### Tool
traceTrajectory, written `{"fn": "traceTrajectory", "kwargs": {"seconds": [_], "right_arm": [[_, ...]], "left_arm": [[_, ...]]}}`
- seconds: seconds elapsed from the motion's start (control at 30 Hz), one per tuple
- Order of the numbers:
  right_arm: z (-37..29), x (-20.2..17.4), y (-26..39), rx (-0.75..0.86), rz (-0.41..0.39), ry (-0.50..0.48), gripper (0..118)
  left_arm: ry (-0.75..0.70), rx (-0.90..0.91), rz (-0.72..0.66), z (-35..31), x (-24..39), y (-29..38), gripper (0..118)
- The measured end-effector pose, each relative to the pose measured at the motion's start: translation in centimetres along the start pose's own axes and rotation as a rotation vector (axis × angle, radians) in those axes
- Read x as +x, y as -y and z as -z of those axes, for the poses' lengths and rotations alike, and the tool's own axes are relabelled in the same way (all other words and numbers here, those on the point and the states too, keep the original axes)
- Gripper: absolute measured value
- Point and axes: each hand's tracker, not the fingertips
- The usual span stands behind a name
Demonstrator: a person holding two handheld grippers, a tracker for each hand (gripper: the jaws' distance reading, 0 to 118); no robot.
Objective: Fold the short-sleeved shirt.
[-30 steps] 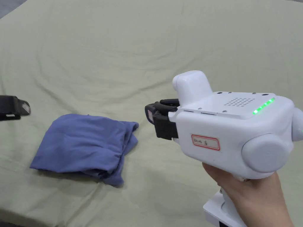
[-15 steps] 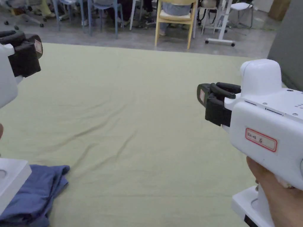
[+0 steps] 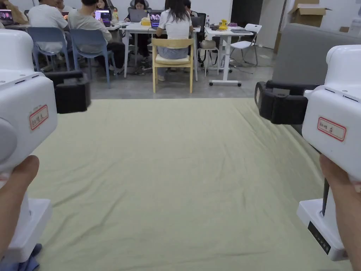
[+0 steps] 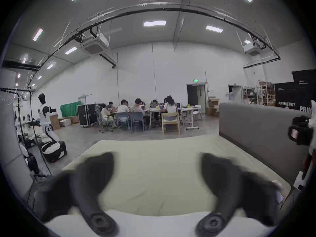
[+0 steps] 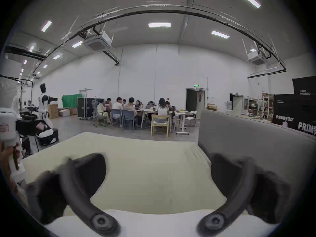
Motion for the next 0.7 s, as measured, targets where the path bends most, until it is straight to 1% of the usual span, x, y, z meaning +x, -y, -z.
{"fn": "traceTrajectory", "kwargs": {"seconds": [0.03, 0.07, 0.17, 0.27, 0.37, 0.57, 0.7], "right_arm": [[-0.4, -0.2, 0.1, 0.063, -0.018, 0.023, 118], [-0.5, -0.3, 0.2, 0.052, -0.013, 0.024, 118], [-0.4, -0.4, 0.2, 0.057, 0.005, 0.010, 118], [-0.1, -0.5, 0.0, 0.051, 0.014, 0.006, 118], [0.0, -0.9, -0.1, 0.056, 0.005, 0.008, 118], [0.4, -1.7, -0.2, 0.055, 0.004, -0.001, 118], [0.8, -2.1, 0.0, 0.031, -0.013, 0.009, 118]], "left_arm": [[0.004, -0.010, 0.002, 0.0, 0.0, 0.1, 118], [0.006, 0.028, -0.011, -0.5, -0.1, 0.2, 118], [0.042, 0.043, -0.050, -1.0, -0.7, 0.0, 118], [0.019, 0.061, -0.036, -1.3, -1.1, -0.4, 118], [-0.009, 0.077, -0.020, -1.7, -1.3, -0.4, 118], [-0.010, 0.061, -0.020, -1.3, -2.0, -0.2, 118], [-0.002, 0.057, -0.027, -1.0, -2.5, 0.1, 118]]}}
